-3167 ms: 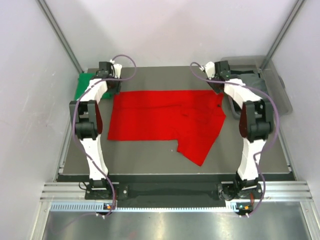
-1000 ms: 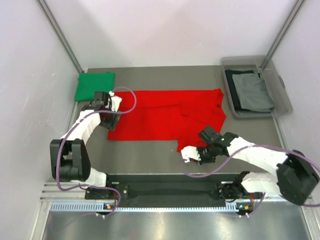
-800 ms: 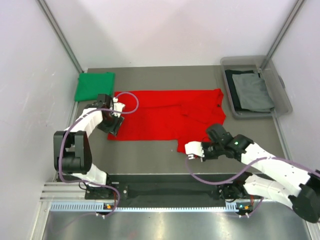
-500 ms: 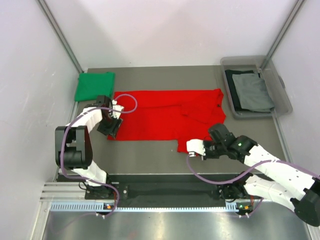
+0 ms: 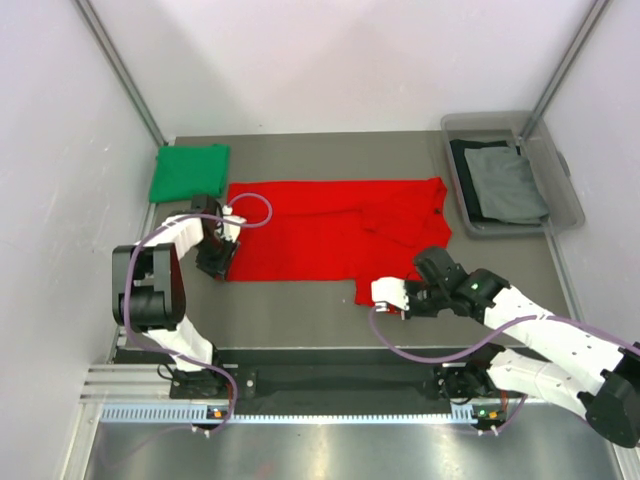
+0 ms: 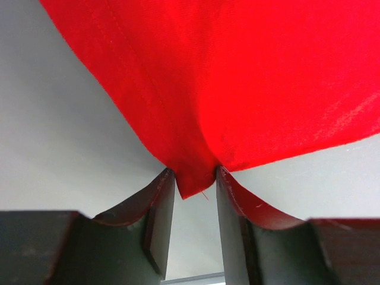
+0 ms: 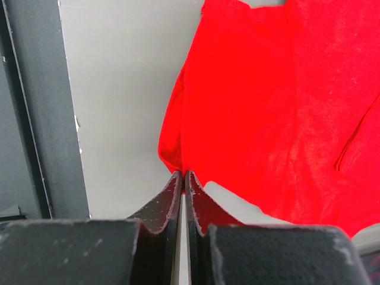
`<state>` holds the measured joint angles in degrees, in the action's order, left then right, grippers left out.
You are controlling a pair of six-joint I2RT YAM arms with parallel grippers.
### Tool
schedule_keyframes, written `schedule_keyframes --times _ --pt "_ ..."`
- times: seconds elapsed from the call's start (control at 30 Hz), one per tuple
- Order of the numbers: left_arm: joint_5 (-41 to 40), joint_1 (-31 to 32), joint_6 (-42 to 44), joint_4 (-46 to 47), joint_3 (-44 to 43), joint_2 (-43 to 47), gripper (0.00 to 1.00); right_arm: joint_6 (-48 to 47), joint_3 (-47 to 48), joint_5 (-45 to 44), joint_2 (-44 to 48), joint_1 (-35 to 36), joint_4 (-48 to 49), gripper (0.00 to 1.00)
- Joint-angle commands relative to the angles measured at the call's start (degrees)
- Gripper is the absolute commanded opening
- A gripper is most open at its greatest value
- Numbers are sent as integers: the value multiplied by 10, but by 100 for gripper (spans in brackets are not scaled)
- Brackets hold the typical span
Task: Fold and stack the t-shirts
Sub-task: Fold the tshirt
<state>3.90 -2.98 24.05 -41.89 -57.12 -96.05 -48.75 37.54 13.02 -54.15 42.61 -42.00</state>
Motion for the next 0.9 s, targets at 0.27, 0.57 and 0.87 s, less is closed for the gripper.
schedule_keyframes --times 0.27,0.57,0.87 --pt "27 -23 7 -7 9 -19 0 17 19 -28 19 -4 21 1" --pt "43 -24 15 -62 -69 16 0 9 78 -62 32 -115 54 0" --pt "88 -20 21 -116 -189 -40 0 23 176 -37 -94 -229 122 0"
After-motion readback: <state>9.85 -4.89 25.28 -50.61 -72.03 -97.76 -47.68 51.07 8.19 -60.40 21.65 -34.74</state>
